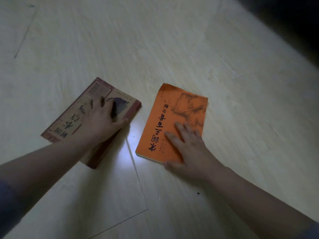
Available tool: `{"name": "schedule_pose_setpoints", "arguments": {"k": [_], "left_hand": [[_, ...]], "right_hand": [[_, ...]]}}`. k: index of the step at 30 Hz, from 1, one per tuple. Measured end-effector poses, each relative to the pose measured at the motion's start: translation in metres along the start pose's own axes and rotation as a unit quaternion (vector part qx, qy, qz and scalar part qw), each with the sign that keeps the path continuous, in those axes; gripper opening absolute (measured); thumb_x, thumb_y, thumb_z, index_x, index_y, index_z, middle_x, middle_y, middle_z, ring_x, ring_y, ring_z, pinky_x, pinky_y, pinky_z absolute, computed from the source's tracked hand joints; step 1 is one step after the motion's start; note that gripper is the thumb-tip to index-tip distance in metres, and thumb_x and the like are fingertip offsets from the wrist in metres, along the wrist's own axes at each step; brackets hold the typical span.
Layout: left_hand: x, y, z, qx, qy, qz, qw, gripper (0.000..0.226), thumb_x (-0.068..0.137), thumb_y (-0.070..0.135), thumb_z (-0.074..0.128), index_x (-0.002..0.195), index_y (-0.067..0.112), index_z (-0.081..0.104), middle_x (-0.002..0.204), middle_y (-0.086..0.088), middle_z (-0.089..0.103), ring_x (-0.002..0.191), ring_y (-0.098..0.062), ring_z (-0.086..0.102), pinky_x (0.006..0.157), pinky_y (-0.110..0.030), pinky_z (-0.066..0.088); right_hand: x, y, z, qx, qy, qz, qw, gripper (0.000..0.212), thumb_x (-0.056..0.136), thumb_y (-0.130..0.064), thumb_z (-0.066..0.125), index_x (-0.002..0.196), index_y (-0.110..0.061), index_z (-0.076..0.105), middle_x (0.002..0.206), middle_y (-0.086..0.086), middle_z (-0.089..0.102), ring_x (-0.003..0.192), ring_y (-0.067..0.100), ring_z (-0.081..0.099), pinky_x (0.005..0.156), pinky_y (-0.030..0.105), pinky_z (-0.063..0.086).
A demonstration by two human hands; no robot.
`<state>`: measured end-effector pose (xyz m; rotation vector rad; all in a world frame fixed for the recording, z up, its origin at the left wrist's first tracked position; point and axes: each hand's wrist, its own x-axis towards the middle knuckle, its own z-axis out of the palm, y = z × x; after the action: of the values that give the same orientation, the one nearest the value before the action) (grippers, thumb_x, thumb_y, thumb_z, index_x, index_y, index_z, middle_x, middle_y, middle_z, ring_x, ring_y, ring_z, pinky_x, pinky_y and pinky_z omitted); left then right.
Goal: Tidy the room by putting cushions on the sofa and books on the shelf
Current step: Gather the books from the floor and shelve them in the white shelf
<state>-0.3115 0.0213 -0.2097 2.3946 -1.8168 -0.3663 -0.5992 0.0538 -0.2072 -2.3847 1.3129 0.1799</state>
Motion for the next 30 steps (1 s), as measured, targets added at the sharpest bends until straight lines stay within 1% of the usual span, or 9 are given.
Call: {"name": "schedule_pose_setpoints", "arguments": {"k": [2,5,11,16,23,25,26,28,30], "left_hand": [[0.013,-0.014,-0.001,-0.031,-0.081,-0.052,0.995,0.109,0.058,0.086,0.056,0.146,0.044,0.006,0.158,-0.005,0.002,0.144,-0.037,-0.001,0.113,-0.061,0.012],[0.013,-0.013,0.003,-0.039,-0.113,-0.054,0.991,0.128,0.044,0.092,0.056,0.146,0.047,-0.008,0.158,-0.001,-0.017,0.143,-0.036,-0.020,0.113,-0.064,0.003],[-0.003,0.010,0.015,-0.032,-0.118,-0.006,0.992,0.125,0.050,0.088,0.057,0.146,0.045,-0.011,0.156,0.003,-0.026,0.141,-0.034,-0.026,0.110,-0.068,0.000],[-0.017,0.031,0.027,-0.013,-0.122,0.034,0.992,0.118,0.052,0.088,0.045,0.145,0.046,-0.013,0.155,0.004,-0.029,0.141,-0.033,-0.028,0.107,-0.070,-0.004],[-0.024,0.081,0.030,-0.020,-0.165,0.130,0.978,0.105,0.058,0.079,0.044,0.148,0.045,0.001,0.157,0.006,-0.023,0.142,-0.033,-0.026,0.107,-0.069,-0.010],[-0.024,0.091,0.031,-0.015,-0.178,0.168,0.969,0.100,0.062,0.077,0.042,0.149,0.045,0.005,0.158,0.009,-0.020,0.142,-0.032,-0.025,0.107,-0.068,-0.012],[-0.023,0.093,0.031,-0.012,-0.186,0.182,0.965,0.097,0.063,0.077,0.041,0.148,0.045,0.007,0.158,0.010,-0.018,0.143,-0.031,-0.023,0.108,-0.067,-0.011],[-0.022,0.094,0.027,-0.035,-0.188,0.195,0.962,0.092,0.066,0.076,0.041,0.148,0.043,0.015,0.160,0.010,-0.005,0.147,-0.026,-0.011,0.112,-0.064,-0.005],[-0.027,0.092,0.018,-0.157,-0.123,0.175,0.964,0.079,0.074,0.066,0.054,0.144,0.035,0.035,0.157,0.006,0.021,0.145,-0.020,0.016,0.117,-0.047,0.013]], "right_hand": [[0.005,-0.005,0.009,-0.005,-0.002,0.008,1.000,0.092,0.081,-0.074,0.045,0.151,-0.042,-0.004,0.159,-0.002,-0.023,0.145,0.026,-0.026,0.116,0.052,-0.015],[0.006,-0.005,0.020,-0.013,0.029,0.019,0.999,0.091,0.081,-0.079,0.038,0.149,-0.044,-0.012,0.158,-0.006,-0.028,0.143,0.024,-0.032,0.115,0.052,-0.020],[-0.012,0.006,0.031,-0.004,0.055,0.060,0.997,0.092,0.080,-0.082,0.030,0.150,-0.041,-0.014,0.158,-0.012,-0.026,0.143,0.019,-0.031,0.117,0.052,-0.014],[-0.033,0.013,0.039,0.027,0.062,0.123,0.990,0.091,0.076,-0.085,0.021,0.147,-0.044,-0.018,0.156,-0.015,-0.028,0.143,0.016,-0.032,0.116,0.055,-0.011],[-0.079,0.004,0.052,0.065,0.086,0.257,0.960,0.095,0.073,-0.088,0.014,0.150,-0.040,-0.015,0.156,-0.014,-0.030,0.142,0.016,-0.032,0.116,0.056,-0.011],[-0.091,-0.007,0.053,0.058,0.080,0.292,0.951,0.102,0.068,-0.091,0.012,0.152,-0.038,-0.009,0.159,-0.009,-0.020,0.147,0.022,-0.020,0.116,0.053,-0.010],[-0.094,-0.012,0.049,0.049,0.097,0.302,0.947,0.101,0.070,-0.090,0.015,0.154,-0.035,0.007,0.162,-0.004,0.000,0.148,0.027,0.000,0.116,0.052,-0.003],[-0.092,-0.015,0.034,0.066,0.178,0.298,0.935,0.079,0.081,-0.077,0.026,0.136,-0.025,0.050,0.137,0.001,0.047,0.127,0.024,0.042,0.111,0.046,0.020],[-0.077,-0.009,0.016,0.136,0.234,0.250,0.929,0.056,0.090,-0.059,0.035,0.120,-0.020,0.062,0.115,-0.004,0.055,0.110,0.017,0.050,0.100,0.029,0.031]]}}
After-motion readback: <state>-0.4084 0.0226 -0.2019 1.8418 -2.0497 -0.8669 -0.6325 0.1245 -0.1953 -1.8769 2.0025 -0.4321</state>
